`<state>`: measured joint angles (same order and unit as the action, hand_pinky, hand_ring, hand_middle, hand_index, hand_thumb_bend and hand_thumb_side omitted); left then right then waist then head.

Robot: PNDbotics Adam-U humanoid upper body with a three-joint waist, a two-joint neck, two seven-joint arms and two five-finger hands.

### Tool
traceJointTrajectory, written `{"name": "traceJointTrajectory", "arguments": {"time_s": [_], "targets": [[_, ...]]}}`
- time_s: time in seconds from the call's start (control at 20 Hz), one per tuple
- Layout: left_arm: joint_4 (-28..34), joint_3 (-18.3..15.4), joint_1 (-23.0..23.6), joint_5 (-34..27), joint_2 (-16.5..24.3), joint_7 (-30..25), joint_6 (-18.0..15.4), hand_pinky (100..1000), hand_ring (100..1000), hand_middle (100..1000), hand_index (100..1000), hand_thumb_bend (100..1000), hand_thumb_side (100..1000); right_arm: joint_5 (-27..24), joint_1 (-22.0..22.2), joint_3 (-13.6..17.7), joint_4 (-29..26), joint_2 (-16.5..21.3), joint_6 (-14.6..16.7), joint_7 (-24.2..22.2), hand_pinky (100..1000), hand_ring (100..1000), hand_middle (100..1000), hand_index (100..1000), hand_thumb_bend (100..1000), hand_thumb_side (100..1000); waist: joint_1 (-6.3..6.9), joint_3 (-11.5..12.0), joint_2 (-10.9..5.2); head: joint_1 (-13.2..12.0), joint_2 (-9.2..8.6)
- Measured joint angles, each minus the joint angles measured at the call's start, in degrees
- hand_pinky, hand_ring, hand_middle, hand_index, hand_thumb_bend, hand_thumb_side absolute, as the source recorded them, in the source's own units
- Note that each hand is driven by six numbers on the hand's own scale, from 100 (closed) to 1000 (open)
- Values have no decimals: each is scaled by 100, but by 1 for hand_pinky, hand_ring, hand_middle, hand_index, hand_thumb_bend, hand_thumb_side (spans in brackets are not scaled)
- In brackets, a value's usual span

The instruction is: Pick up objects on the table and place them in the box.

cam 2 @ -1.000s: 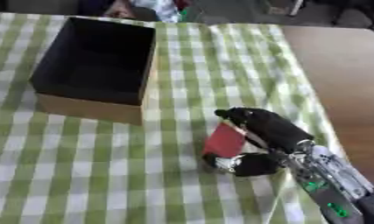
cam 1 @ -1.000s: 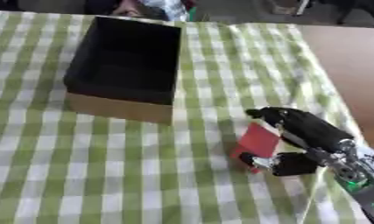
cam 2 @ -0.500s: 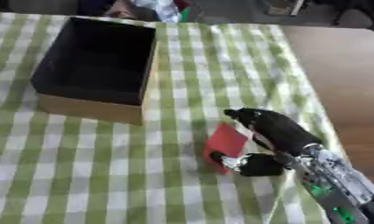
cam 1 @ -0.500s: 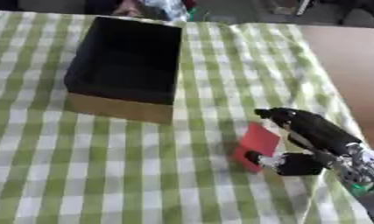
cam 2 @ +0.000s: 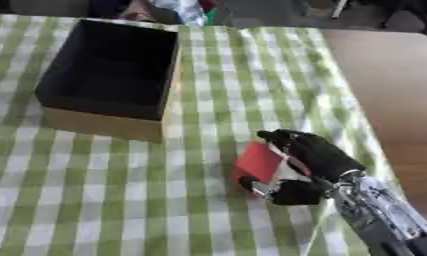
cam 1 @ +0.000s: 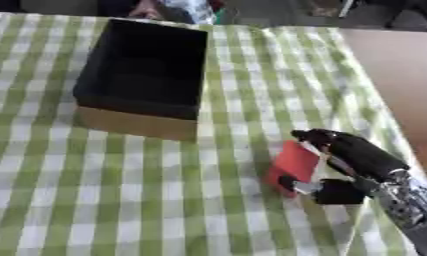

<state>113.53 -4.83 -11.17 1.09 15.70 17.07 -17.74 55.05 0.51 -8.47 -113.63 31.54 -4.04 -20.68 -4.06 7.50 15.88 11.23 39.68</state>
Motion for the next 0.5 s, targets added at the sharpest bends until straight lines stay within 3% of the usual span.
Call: {"name": "traceJointTrajectory", "arguments": {"time_s": [0.25,0.4,0.5], "targets": [[0,2,0,0,0,-8,6,810,534,665,727,205,751,130,-3,18,0,-84,-188,-75,788,819,735,971,358,976,0,12,0,8,0],[0,2,0,0,-1,-15,12,811,534,666,727,202,751,137,-46,11,-2,-134,-257,-43,780,806,640,938,241,807,0,31,0,10,0],[0,2,-1,0,-2,-18,14,811,534,666,727,202,752,109,-63,-4,-29,-172,-276,-11,775,794,611,909,193,745,0,31,0,15,0]]}}
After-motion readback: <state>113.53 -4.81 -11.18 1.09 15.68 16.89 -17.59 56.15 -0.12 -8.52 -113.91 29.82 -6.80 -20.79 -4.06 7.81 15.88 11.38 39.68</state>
